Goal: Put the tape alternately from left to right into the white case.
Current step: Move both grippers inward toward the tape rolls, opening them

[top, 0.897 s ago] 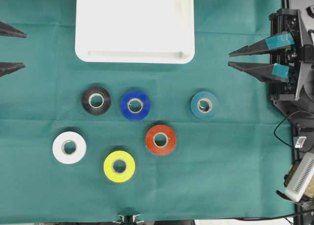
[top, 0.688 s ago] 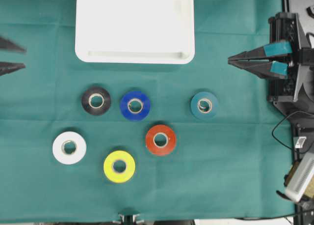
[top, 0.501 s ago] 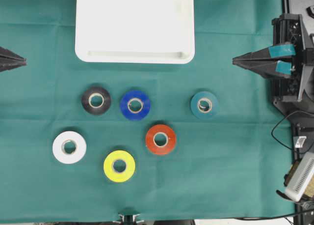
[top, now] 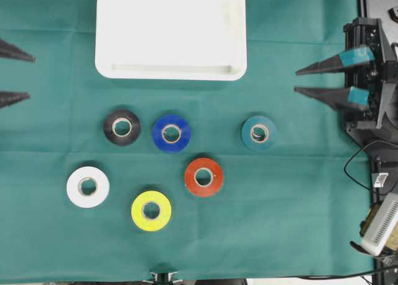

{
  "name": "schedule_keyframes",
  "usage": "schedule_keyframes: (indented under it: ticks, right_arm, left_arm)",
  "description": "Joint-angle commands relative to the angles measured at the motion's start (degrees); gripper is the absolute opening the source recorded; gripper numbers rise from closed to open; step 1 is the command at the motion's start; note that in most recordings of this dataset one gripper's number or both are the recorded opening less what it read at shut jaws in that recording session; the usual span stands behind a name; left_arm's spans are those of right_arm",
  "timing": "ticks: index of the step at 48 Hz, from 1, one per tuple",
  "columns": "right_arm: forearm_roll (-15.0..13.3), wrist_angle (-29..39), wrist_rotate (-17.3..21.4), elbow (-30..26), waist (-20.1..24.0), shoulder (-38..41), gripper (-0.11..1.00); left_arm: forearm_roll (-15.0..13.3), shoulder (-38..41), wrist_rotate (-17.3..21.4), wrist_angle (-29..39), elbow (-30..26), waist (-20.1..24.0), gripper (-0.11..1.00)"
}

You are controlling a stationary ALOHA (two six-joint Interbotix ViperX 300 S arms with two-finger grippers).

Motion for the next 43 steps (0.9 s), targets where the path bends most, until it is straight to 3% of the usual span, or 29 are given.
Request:
schedule_keyframes:
  ticks: [1,4,8,27,43]
  right_arm:
    - [-0.1,-0.4,0.1,-1.3,-0.3,0.5,0.46]
    - [-0.1,-0.3,0.3,-1.5,-0.3,0.8,0.64]
    - [0.0,0.1,0.4,-1.9,-0.4,1.6,0.67]
    - [-0.1,4.7,0.8,-7.1,-0.7,12.3,0.67]
    - [0.0,7.0,1.5,-10.0,-0.7,18.6,0.67]
  left_arm:
    - [0.0,0.4,0.0,-0.5,-0.2,-0.3,0.49]
    - [-0.1,0.5,0.0,-0.4,0.1,-0.3,0.68]
    - [-0.1,0.9,-0.1,-0.4,0.5,-0.3,0.87]
    - [-0.3,6.7,-0.4,4.7,-1.3,1.4,0.87]
    - [-0.3,12.9,-4.9,9.8,-4.4,1.4,0.87]
